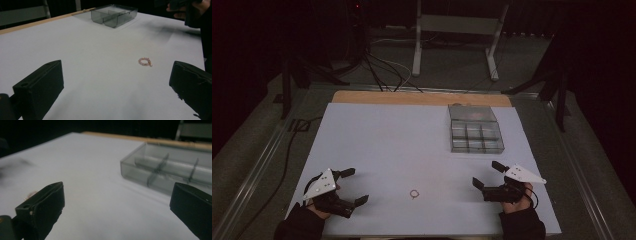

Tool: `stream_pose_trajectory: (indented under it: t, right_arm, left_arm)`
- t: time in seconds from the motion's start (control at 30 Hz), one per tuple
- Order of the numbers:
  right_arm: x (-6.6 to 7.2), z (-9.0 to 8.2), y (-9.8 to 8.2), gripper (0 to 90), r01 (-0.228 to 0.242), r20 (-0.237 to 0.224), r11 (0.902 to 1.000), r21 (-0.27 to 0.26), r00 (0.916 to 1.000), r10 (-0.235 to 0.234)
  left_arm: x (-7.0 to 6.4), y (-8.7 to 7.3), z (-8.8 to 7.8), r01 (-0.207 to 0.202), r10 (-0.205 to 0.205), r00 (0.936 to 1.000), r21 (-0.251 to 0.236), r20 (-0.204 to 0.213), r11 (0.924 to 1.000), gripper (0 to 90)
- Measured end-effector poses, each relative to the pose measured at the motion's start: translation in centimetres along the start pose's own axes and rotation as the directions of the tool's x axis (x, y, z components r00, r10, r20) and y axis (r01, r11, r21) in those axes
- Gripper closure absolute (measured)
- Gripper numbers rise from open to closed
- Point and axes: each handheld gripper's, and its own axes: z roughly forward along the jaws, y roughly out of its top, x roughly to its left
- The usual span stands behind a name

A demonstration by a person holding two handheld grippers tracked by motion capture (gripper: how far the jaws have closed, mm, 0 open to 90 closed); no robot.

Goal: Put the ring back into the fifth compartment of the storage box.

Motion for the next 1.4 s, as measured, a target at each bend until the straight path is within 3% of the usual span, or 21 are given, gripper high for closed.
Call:
stream_pose_trajectory:
  t: [0.23, 0.43, 0.57, 0.67, 0.87, 0.97, 1.0, 1.07, 1.1, 1.2, 1.4]
  right_arm:
    - [0.8, 0.7, 1.6, 0.0, 0.035, -0.038, 0.9984, -0.044, 0.9986, -0.037]
    - [1.9, 1.8, 3.2, 0.0, 0.056, -0.101, 0.9955, -0.076, 0.9929, -0.064]
    - [2.6, 2.5, 3.7, 0.0, 0.073, -0.135, 0.9943, -0.077, 0.9874, -0.083]
    - [3.6, 3.5, 4.2, 0.0, 0.086, -0.185, 0.9931, -0.08, 0.9776, -0.1]
    - [4.6, 4.9, 5.2, 0.0, 0.049, -0.263, 0.9978, -0.044, 0.9629, -0.059]
    - [5.0, 5.4, 5.3, 0.0, 0.052, -0.278, 0.998, -0.037, 0.9588, -0.06]
    - [5.4, 6.1, 5.3, 0.0, 0.048, -0.313, 0.9985, -0.026, 0.9483, -0.053]
    - [5.8, 6.6, 5.2, 0.0, 0.045, -0.34, 0.9988, -0.017, 0.9393, -0.048]
    - [6.0, 6.8, 5.1, 0.0, 0.047, -0.343, 0.9988, -0.015, 0.9381, -0.049]
    - [6.8, 7.6, 5.1, 0.0, 0.037, -0.315, 0.9993, 0.007, 0.9484, -0.032]
    - [7.9, 8.9, 4.6, 0.0, 0.051, -0.346, 0.9978, 0.043, 0.9377, -0.033]
  left_arm:
    - [0.0, -0.2, -0.4, 0.014, -0.014, 0.9999, -0.005, -0.005, 0.9999, 0.6]
    - [-0.1, -0.4, -1.0, 0.022, -0.022, 0.9996, -0.01, -0.016, 0.9997, 0.6]
    - [-0.3, -0.5, -1.3, 0.027, -0.027, 0.9994, -0.01, -0.019, 0.9996, 0.6]
    - [-0.6, -0.5, -1.4, 0.024, -0.024, 0.9994, -0.011, -0.024, 0.9997, 0.6]
    - [-0.5, -0.5, -1.2, 0.029, -0.029, 0.9994, -0.01, -0.02, 0.9995, 0.5]
    - [-0.4, -0.5, -1.2, 0.032, -0.032, 0.9993, -0.013, -0.021, 0.9994, 0.6]
    - [-0.4, -0.5, -1.2, 0.032, -0.032, 0.9993, -0.016, -0.019, 0.9994, 0.6]
    - [-0.4, -0.5, -1.2, 0.033, -0.033, 0.9993, -0.017, -0.017, 0.9993, 0.6]
    - [-0.4, -0.5, -1.2, 0.033, -0.033, 0.9993, -0.017, -0.017, 0.9993, 0.6]
    - [-0.3, -0.4, -1.1, 0.032, -0.032, 0.9994, -0.013, -0.011, 0.9994, 0.6]
    - [-0.3, -0.4, -0.9, 0.03, -0.03, 0.9995, -0.012, -0.004, 0.9995, 0.6]
